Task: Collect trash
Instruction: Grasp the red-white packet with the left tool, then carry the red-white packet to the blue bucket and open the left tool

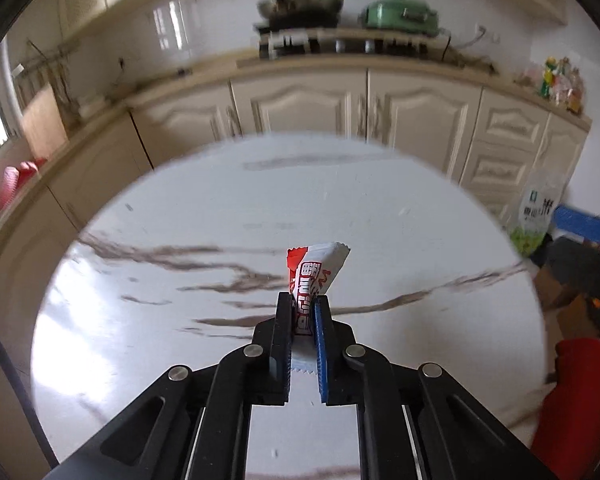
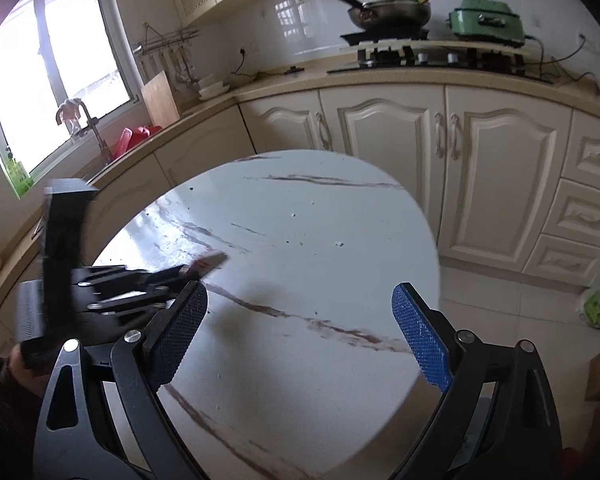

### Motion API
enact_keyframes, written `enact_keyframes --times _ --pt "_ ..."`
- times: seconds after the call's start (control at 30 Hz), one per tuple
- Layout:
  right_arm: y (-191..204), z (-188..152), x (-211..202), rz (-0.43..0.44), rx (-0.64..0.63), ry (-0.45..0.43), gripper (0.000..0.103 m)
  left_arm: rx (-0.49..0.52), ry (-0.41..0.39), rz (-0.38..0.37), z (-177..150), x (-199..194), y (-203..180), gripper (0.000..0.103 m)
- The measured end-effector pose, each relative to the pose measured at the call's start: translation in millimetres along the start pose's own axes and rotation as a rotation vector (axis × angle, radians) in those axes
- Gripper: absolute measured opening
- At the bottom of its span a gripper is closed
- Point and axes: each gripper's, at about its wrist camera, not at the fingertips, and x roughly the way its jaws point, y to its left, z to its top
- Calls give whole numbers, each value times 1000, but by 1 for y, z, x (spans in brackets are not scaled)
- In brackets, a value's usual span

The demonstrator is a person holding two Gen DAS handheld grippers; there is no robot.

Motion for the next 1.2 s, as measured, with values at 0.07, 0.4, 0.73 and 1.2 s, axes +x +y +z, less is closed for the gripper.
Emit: enact_keyframes --times 0.07,0.4,0.73,1.2 --pt "-6 -3 -15 -16 12 -18 93 -4 -64 10 1 -27 -8 6" --pt "-56 -30 -127 -70 35 -181 100 15 -333 38 -20 -133 -100 6" --pt "-175 -101 -155 -186 190 -141 101 179 -260 -82 -40 -110 -234 7" --pt "-396 -304 -36 -372 564 277 100 382 72 -120 -25 87 -378 7"
